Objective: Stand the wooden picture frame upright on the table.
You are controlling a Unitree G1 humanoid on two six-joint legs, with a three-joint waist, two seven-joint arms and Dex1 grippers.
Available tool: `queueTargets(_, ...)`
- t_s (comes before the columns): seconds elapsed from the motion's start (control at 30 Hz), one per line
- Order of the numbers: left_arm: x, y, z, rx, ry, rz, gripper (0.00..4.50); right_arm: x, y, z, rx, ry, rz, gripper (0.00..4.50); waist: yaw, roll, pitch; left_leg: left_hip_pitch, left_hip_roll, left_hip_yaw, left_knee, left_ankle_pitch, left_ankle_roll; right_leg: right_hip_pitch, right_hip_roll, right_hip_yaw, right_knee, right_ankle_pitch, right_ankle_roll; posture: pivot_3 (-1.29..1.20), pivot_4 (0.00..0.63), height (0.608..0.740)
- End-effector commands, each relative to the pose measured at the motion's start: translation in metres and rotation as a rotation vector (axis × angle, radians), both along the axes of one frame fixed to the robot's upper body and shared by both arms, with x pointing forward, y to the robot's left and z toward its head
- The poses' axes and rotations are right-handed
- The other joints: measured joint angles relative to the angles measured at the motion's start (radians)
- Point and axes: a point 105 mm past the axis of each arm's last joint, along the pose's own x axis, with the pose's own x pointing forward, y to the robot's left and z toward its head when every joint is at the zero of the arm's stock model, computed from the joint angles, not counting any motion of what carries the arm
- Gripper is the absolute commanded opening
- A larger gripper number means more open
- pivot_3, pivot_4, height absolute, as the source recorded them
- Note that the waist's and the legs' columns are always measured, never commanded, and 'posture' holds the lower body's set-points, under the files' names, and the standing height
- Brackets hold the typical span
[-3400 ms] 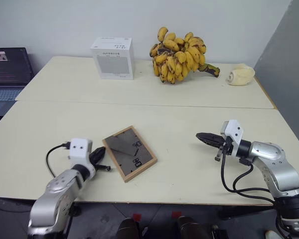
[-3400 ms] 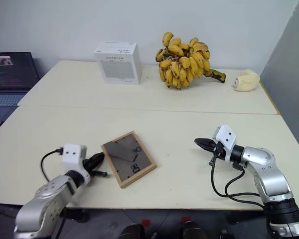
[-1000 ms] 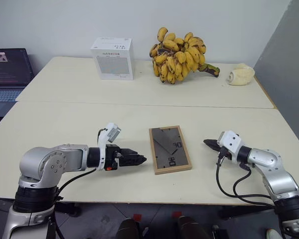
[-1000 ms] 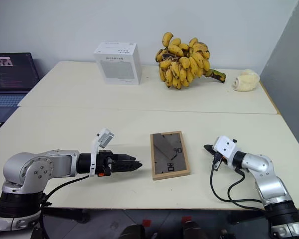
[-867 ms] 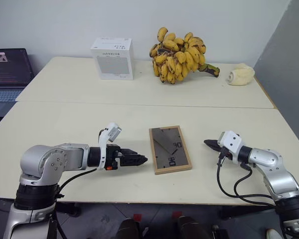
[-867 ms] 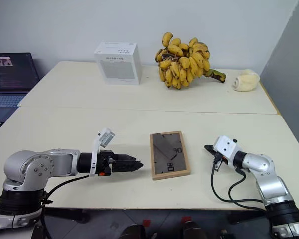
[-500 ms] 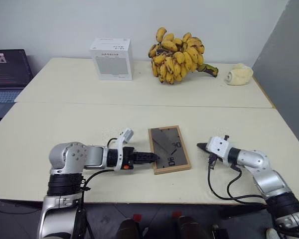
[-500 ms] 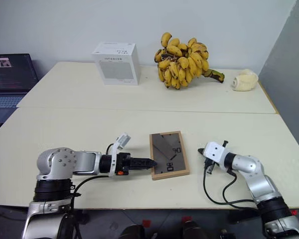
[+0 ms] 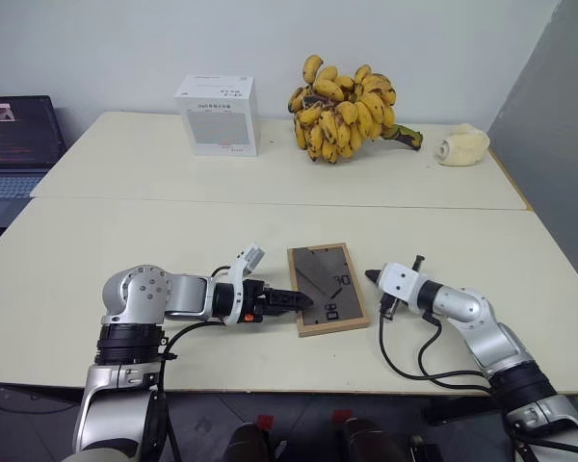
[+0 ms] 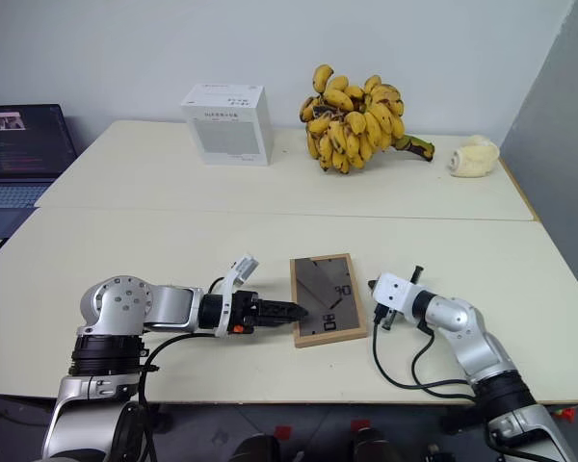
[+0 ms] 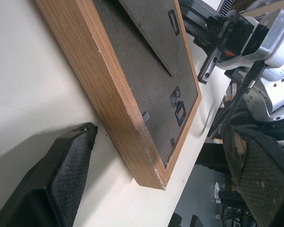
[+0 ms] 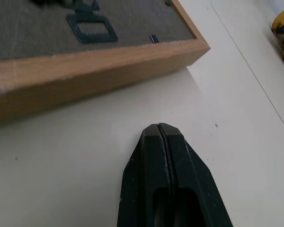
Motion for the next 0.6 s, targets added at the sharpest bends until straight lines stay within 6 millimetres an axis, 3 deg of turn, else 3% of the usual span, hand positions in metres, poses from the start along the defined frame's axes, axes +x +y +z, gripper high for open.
queueTargets(0.03,0.002,-0.007,0.001,-0.004,0.007,-0.003,4.44,0.005,0.025,0.016,0.043,-0.042,0.026,0.00,0.001,0.000,0.000,0.000,0.000,0.000,0.000,0.000,0.000,0.000,0.000,0.000,0.000,0.000,0.000,0.00,0.150,0.740)
queueTargets(0.27,0.005,-0.009,0.006,-0.026,0.002,0.002,4.44,0.016,0.040,0.028,0.097,-0.058,-0.007,0.00,0.004,0.000,0.000,-0.001,0.000,-0.001,0.000,0.000,0.000,0.000,0.000,-0.001,0.000,0.000,0.000,0.00,0.150,0.740)
queueTargets(0.6,0.005,-0.006,0.008,-0.036,0.000,0.015,4.44,0.019,0.040,0.026,0.106,-0.055,-0.032,0.00,0.004,0.000,0.000,-0.001,0.000,-0.002,0.000,0.000,0.000,0.000,0.000,-0.002,0.000,0.000,0.000,0.00,0.150,0.740)
